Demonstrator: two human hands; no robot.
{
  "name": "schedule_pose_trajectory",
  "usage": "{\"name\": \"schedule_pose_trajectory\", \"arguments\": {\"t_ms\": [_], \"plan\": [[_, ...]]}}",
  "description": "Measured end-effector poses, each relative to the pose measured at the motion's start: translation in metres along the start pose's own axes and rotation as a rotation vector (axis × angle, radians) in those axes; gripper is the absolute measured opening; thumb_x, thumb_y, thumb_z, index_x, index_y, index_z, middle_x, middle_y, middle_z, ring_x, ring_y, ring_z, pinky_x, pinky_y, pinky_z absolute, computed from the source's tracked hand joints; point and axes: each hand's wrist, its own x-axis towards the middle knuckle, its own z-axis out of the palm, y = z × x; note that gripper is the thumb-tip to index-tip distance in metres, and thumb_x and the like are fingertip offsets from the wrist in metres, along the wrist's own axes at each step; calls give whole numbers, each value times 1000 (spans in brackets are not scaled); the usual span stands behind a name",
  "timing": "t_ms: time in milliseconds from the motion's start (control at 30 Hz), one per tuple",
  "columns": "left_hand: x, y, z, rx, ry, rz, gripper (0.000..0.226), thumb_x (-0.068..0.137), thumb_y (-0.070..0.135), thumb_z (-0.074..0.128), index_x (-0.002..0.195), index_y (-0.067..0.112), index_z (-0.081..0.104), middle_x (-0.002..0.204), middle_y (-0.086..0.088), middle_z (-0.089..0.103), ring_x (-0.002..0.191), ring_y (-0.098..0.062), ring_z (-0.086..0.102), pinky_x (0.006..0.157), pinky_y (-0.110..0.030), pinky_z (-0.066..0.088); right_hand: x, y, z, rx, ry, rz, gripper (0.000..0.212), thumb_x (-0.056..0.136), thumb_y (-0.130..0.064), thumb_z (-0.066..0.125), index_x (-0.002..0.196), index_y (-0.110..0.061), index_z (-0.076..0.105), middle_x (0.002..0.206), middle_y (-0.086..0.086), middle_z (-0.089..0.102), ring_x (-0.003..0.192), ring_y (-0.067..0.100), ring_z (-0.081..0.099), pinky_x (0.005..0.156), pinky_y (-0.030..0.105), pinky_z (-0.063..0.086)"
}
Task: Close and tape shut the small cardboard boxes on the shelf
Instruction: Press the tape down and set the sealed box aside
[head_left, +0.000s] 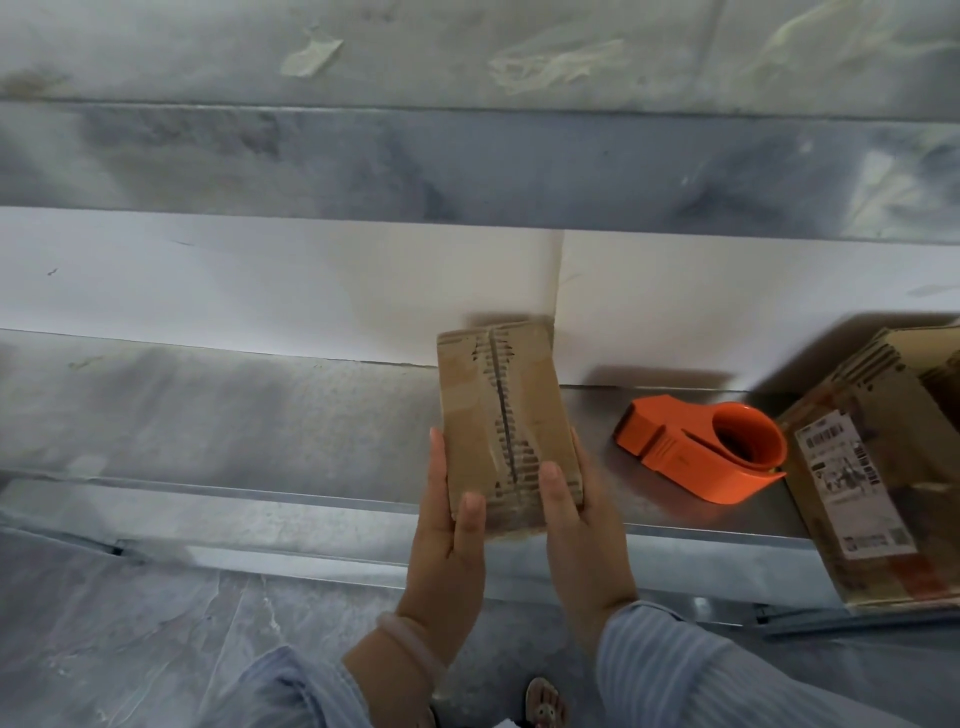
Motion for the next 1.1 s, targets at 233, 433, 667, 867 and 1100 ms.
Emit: {"name": "schedule_pose_trajectory", "arguments": {"t_ms": [233,433,667,867,1100], "plan": [[5,10,-8,42,-165,-188,65,91,54,19,151,41,-3,160,5,25,141,-5,32,89,4,34,12,2,2,-59,170,149,42,106,-35,32,117,-17,69,102,-7,74,98,5,67,92,33,54],[-20,8,-28,58,-91,-164,72,81,70,43,145,38,34,146,11,47,131,-5,47,114,-48,36,17,-12,-19,-56,200,287,53,105,-44,32,94,-18,77,88,-5,76,92,13,69,84,31,50],[49,45,-70,276,197,-32,74,93,25,64,152,35,21,144,12,29,131,-8,37,103,-26,37,41,-40,-20,-134,70,314,50,105,-42,34,88,-19,75,77,0,76,66,3,69,57,20,46],[55,52,-69,483,115,-100,43,102,24,48,145,22,45,128,8,57,113,-4,49,92,-12,37,43,-32,-16,10,309,262,36,103,-42,38,127,-27,60,122,-3,65,111,14,61,102,40,45],[48,47,-60,325,161,-172,29,103,24,46,126,28,63,105,21,64,97,2,58,80,-9,42,23,-31,-5,-131,70,331,53,102,-40,44,150,-48,23,149,-12,36,137,17,36,118,40,27]]}}
